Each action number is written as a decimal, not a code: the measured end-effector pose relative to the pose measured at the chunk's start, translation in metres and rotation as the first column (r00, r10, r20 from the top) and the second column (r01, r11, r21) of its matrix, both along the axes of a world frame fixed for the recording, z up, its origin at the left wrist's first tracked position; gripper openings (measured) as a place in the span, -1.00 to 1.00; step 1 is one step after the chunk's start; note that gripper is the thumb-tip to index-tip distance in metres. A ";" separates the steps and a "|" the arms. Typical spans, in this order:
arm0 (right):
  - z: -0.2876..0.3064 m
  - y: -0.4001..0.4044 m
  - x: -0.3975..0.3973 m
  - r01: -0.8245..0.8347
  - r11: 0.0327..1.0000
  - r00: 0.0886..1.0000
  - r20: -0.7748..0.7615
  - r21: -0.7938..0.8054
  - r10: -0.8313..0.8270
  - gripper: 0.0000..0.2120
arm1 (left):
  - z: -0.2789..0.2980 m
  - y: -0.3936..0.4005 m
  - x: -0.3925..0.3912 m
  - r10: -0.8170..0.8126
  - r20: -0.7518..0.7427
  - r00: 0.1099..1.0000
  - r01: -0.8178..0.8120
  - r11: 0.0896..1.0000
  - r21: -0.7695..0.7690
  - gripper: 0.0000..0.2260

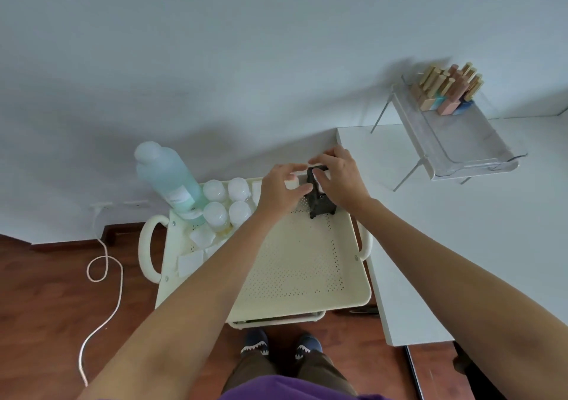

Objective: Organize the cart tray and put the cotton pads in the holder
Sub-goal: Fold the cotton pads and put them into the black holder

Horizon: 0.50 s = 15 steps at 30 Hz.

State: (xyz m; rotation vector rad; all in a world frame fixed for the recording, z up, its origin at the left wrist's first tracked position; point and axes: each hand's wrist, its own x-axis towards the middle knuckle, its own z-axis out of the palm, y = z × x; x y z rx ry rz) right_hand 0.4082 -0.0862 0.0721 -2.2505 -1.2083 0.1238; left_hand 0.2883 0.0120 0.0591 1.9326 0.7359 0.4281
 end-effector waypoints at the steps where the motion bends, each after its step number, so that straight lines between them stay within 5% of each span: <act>1: 0.000 0.002 -0.010 -0.035 0.999 0.999 0.023 0.033 0.034 -0.79 | 0.005 0.005 -0.015 -0.024 0.009 1.000 0.025 0.997 -0.073 -0.67; 7: -0.025 0.011 -0.077 -0.208 0.978 0.976 -0.057 0.015 0.209 -0.82 | 0.001 0.045 -0.126 -0.073 -0.122 0.990 0.041 0.967 -0.252 -0.88; 12: -0.064 0.017 -0.131 -0.317 0.935 0.941 -0.178 -0.158 0.289 -0.83 | -0.041 0.070 -0.197 0.172 -0.354 0.919 -0.194 0.981 -0.028 -0.93; 15: -0.085 0.026 -0.157 -0.388 0.886 0.912 -0.243 -0.254 0.330 -0.76 | -0.071 0.066 -0.218 0.187 -0.488 0.853 -0.165 0.982 0.087 -0.80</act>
